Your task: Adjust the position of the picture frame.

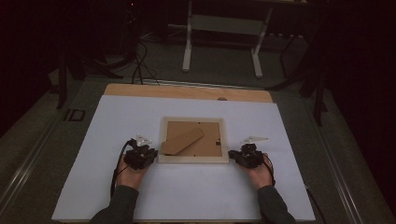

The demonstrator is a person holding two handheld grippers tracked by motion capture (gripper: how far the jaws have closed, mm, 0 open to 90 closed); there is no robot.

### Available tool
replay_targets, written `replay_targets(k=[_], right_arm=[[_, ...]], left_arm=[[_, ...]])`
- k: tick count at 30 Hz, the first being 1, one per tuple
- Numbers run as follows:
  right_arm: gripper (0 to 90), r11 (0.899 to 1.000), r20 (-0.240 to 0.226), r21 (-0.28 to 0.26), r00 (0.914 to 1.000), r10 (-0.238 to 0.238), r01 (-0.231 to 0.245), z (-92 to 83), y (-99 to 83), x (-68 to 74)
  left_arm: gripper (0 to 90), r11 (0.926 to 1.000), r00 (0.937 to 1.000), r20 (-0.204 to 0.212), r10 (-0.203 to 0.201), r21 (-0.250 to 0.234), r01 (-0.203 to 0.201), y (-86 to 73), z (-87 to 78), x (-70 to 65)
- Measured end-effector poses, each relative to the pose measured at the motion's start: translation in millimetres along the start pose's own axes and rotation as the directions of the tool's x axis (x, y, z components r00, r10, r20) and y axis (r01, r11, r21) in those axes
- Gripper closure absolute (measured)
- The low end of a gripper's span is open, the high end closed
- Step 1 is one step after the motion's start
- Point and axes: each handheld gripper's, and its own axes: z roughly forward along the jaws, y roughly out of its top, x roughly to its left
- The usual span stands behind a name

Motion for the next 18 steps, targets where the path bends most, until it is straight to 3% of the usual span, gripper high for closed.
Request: replay_targets(k=[6,8,11,18], right_arm=[[81.7,1.0,0.013,-0.006,0.9998,-0.018,0.018,-2.9,2.2,1.3],[79.8,1.0,0.02,-0.014,0.9997,-0.017,0.017,-4.6,2.7,-0.1],[79.2,1.0,0.024,-0.02,0.9997,-0.011,0.011,-6.3,2.5,-2.3],[78.4,0.999,0.028,-0.033,0.9996,-0.003,0.004,-10.6,2.4,-5.8]], left_arm=[[77.0,0.9993,0.9997,-0.003,-0.023,-0.031,0.023,2.1,-10.2,6.8],[76.8,0.9965,0.9971,0.042,-0.063,-0.052,0.066,3.4,-16.5,12.2],[76.0,0.9931,0.9948,0.061,-0.082,-0.079,0.087,5.9,-24.2,14.4],[72.7,0.9867,0.9914,0.096,-0.089,-0.128,0.101,10.6,-39.2,16.9]])
